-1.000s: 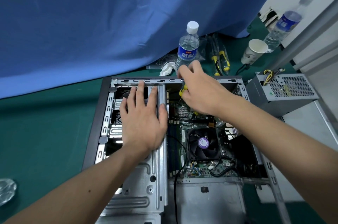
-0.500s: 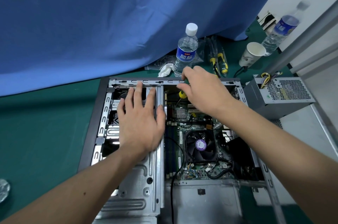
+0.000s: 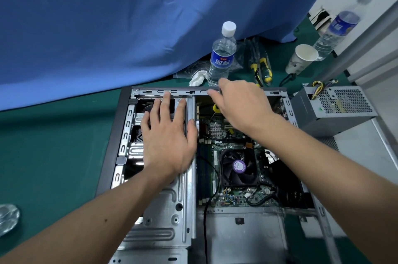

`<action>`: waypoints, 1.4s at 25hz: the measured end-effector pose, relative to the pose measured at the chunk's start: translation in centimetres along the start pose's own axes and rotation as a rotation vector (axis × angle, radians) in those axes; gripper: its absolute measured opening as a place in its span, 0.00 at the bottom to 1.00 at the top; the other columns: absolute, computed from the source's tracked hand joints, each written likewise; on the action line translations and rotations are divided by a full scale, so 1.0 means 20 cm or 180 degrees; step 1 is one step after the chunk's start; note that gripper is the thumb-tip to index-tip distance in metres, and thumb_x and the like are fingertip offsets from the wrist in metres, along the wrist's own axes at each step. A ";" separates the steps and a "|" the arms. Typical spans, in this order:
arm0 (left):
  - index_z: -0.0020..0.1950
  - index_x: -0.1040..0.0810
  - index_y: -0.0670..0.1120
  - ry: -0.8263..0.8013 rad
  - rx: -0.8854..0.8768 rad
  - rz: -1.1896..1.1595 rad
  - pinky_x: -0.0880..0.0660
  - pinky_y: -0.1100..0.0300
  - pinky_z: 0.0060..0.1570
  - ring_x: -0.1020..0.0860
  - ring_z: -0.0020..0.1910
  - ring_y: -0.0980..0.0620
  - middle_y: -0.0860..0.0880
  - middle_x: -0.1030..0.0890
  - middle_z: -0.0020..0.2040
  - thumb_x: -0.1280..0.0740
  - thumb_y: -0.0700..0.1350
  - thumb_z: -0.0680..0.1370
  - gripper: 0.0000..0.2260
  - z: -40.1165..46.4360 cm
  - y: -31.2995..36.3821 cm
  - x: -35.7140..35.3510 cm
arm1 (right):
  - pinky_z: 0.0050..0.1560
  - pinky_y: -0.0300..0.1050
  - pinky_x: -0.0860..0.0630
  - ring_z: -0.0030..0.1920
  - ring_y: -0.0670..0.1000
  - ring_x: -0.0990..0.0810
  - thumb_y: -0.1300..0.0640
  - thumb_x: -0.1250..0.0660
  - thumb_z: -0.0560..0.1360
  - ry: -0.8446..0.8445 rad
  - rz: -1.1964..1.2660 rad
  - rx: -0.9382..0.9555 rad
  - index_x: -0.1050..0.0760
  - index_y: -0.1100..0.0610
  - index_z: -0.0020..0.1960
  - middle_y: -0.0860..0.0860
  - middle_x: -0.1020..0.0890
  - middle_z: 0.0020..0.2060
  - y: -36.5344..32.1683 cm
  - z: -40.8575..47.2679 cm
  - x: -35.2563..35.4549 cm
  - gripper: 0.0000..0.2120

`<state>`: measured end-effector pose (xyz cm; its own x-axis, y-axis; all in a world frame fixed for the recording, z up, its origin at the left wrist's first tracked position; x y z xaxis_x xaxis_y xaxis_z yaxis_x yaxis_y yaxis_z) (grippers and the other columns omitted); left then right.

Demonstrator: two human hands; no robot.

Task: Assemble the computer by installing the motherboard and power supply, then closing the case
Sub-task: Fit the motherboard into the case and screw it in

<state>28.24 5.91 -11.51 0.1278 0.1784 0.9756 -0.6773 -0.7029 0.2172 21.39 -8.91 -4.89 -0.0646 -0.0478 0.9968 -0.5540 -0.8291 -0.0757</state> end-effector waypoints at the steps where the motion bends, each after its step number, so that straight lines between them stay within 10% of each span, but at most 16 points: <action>1: 0.79 0.41 0.54 -0.0007 0.0001 -0.0001 0.49 0.44 0.76 0.49 0.79 0.46 0.46 0.48 0.81 0.56 0.59 0.80 0.28 0.00 0.00 0.00 | 0.38 0.49 0.35 0.42 0.59 0.24 0.45 0.42 0.82 -0.0154 0.0313 -0.0003 0.35 0.55 0.51 0.55 0.28 0.47 0.00 0.00 -0.01 0.12; 4: 0.79 0.41 0.54 0.0016 0.0012 0.0003 0.48 0.44 0.75 0.48 0.79 0.46 0.46 0.47 0.81 0.56 0.59 0.80 0.28 0.00 0.01 0.00 | 0.38 0.49 0.32 0.42 0.55 0.24 0.55 0.38 0.78 -0.0711 0.1123 0.0165 0.34 0.53 0.57 0.52 0.32 0.53 0.01 0.02 -0.02 0.09; 9: 0.79 0.41 0.54 0.0029 0.0000 0.0004 0.49 0.45 0.75 0.48 0.79 0.46 0.46 0.47 0.81 0.55 0.59 0.80 0.27 0.00 0.01 -0.01 | 0.38 0.48 0.35 0.44 0.62 0.21 0.45 0.43 0.82 0.0023 -0.0159 0.0076 0.28 0.57 0.54 0.57 0.21 0.46 0.00 -0.01 -0.01 0.15; 14: 0.79 0.40 0.54 0.0069 -0.0014 0.0020 0.49 0.45 0.75 0.47 0.79 0.45 0.46 0.46 0.81 0.55 0.59 0.81 0.27 -0.01 0.00 -0.01 | 0.37 0.48 0.34 0.42 0.56 0.24 0.57 0.36 0.77 -0.0755 0.0952 0.0171 0.32 0.52 0.55 0.53 0.32 0.52 0.04 0.00 -0.01 0.08; 21: 0.78 0.39 0.53 0.0127 -0.0029 0.0003 0.47 0.44 0.75 0.46 0.78 0.45 0.45 0.45 0.81 0.55 0.59 0.81 0.27 0.00 0.00 -0.02 | 0.35 0.48 0.37 0.39 0.58 0.24 0.39 0.44 0.81 0.0010 -0.0474 -0.0136 0.32 0.56 0.49 0.55 0.23 0.41 0.06 -0.03 0.01 0.19; 25: 0.78 0.39 0.53 0.0135 -0.0025 0.0006 0.46 0.43 0.75 0.46 0.78 0.45 0.45 0.45 0.81 0.55 0.59 0.81 0.27 0.01 -0.01 -0.02 | 0.33 0.49 0.33 0.36 0.54 0.26 0.57 0.36 0.80 -0.0598 0.0690 0.0292 0.36 0.56 0.57 0.54 0.31 0.51 0.08 -0.04 0.00 0.10; 35: 0.78 0.39 0.54 0.0113 -0.0043 -0.0037 0.48 0.44 0.76 0.46 0.78 0.45 0.45 0.45 0.81 0.55 0.60 0.81 0.27 0.01 -0.02 -0.04 | 0.31 0.46 0.36 0.35 0.55 0.28 0.36 0.43 0.80 -0.0106 0.0383 -0.0680 0.30 0.56 0.48 0.48 0.31 0.30 0.16 -0.13 -0.03 0.21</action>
<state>28.52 5.94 -12.27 0.1102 0.2109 0.9713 -0.6856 -0.6914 0.2279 17.49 -10.14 -5.79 -0.1153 -0.1604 0.9803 -0.7072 -0.6798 -0.1943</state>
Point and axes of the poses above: each hand's wrist, its own z-axis towards the middle knuckle, its own x-axis out of the back of the hand, y = z × x, the point moved 5 cm from there along z, towards the middle knuckle
